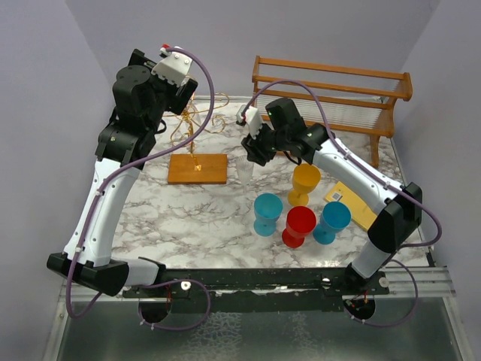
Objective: Place the wine glass upside down on the wine glass rack
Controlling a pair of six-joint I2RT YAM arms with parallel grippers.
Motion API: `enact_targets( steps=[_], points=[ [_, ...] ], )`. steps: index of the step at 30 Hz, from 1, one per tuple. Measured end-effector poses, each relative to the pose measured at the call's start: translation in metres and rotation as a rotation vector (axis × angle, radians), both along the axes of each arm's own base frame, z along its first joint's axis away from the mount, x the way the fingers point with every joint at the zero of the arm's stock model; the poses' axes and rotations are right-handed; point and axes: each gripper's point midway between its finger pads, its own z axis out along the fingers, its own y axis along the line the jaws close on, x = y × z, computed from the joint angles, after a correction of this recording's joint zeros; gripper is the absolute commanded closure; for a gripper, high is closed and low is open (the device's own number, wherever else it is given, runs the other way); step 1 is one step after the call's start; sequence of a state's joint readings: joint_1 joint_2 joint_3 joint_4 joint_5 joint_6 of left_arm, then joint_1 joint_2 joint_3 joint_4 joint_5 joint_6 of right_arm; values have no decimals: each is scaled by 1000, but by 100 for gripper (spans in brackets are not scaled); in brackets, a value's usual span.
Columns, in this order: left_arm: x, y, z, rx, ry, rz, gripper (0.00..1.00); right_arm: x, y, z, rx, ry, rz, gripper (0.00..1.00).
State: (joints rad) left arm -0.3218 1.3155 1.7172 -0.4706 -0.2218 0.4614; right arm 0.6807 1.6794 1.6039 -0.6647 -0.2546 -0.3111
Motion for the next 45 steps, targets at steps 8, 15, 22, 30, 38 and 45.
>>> enact_targets(
  steps=[8,15,22,30,38,45],
  points=[
    [1,1,-3,1,1,7,1,-2,-7,-8,-46,23,-13,65],
    [1,1,-2,0,-2,8,1,-4,-16,-15,-93,37,-31,73],
    [1,1,-2,-3,-2,8,1,-10,-24,-11,-98,32,-34,87],
    [0,1,-6,-5,6,8,1,-14,-26,-9,-97,33,-34,89],
    [-4,2,-3,-18,-3,9,1,-17,-28,-15,-107,51,-37,87],
    [-5,2,-7,-17,4,8,1,-19,-29,-17,-108,67,-42,89]
  ],
)
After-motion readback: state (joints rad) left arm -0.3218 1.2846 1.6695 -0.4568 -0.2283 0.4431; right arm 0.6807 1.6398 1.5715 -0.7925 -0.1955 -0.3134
